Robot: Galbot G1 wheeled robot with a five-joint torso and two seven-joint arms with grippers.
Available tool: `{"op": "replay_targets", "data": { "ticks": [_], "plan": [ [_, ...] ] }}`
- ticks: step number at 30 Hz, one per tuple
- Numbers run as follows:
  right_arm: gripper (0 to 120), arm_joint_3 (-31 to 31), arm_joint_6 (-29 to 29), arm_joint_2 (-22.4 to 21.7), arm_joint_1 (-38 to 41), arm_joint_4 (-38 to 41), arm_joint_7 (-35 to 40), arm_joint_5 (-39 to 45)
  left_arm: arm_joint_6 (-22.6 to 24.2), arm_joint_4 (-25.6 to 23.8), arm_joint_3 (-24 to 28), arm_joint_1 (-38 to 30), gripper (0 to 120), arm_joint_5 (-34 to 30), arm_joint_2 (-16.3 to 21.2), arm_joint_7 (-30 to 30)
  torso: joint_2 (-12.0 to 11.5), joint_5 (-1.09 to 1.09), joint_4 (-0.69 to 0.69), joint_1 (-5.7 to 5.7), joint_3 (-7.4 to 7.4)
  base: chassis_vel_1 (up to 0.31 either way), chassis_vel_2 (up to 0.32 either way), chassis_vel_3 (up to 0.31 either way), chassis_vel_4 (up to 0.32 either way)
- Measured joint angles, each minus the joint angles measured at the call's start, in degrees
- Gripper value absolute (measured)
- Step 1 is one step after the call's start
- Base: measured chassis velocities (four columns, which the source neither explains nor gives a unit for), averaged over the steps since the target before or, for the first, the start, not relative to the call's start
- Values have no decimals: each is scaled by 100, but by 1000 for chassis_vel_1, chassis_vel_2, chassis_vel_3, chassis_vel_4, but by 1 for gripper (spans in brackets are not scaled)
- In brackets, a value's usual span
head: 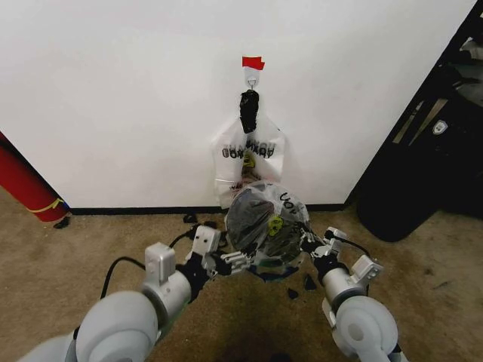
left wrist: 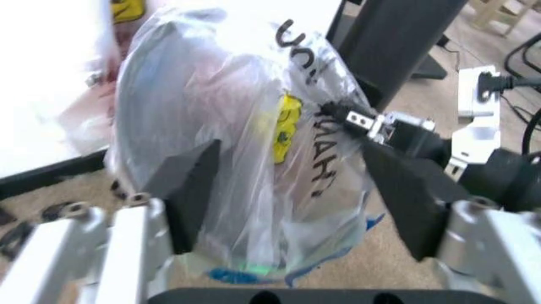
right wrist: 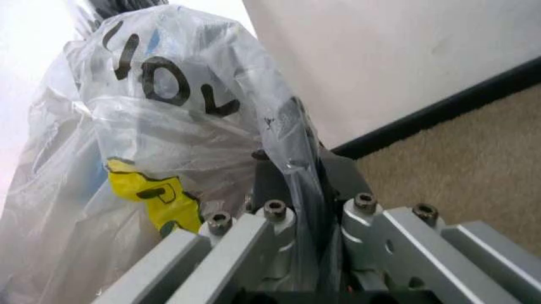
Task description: Pick up the garbage bag from the wall and place it over the trash bin.
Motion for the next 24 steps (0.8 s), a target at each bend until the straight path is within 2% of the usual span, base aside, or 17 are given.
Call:
{"op": "replay_targets", "data": {
  "ticks": [2, 5, 6, 7, 10, 12, 15, 16, 18, 24],
  "plan": [
    [1, -3, 11, 3, -8, 0, -12, -48, 29, 28, 41, -122, 62, -96, -21, -23, 0, -1, 0, 0, 0, 0, 0, 0, 0],
    [1, -16, 46, 26, -32, 0, -53, -264, 260, 178, 413, -908, 45, -739, -130, -359, 0, -1, -1, 0, 0, 0, 0, 0, 0],
    [1, -19, 54, 40, -31, -2, -57, -307, 363, 224, 555, -1144, 43, -866, -141, -472, 0, 0, -1, 0, 0, 0, 0, 0, 0],
    [1, -19, 54, 40, -31, -2, -57, -307, 363, 224, 555, -1144, 43, -866, -141, -472, 0, 0, -1, 0, 0, 0, 0, 0, 0],
    [1, -40, 80, 87, -30, -21, -87, -437, 538, 383, 955, -1658, 27, -1064, -213, -631, 0, 0, 0, 0, 0, 0, 0, 0, 0],
    [1, -42, 83, 99, -31, -26, -92, -457, 563, 438, 1059, -1774, 23, -1111, -253, -677, 0, 0, 0, 0, 0, 0, 0, 0, 0],
    [1, -43, 102, 137, -43, -47, -106, -530, 651, 699, 1558, -2268, 8, -1359, -514, -938, 0, 0, 0, 0, 1, 0, 0, 0, 0],
    [1, -43, 102, 137, -43, -47, -106, -530, 651, 699, 1558, -2268, 8, -1359, -514, -938, 0, 0, 0, 0, 1, 0, 0, 0, 0],
    [1, -35, 117, 153, -52, -55, -116, -574, 696, 910, 1868, -2540, 0, -1411, -669, -1064, 0, 1, -1, 0, 0, 0, 0, 0, 0],
    [1, -35, 133, 165, -63, -73, -147, -649, 793, 1461, 2225, -2901, 0, -1425, -983, -1446, 0, 0, 0, 0, 1, 0, 0, 0, 0]
  ]
}}
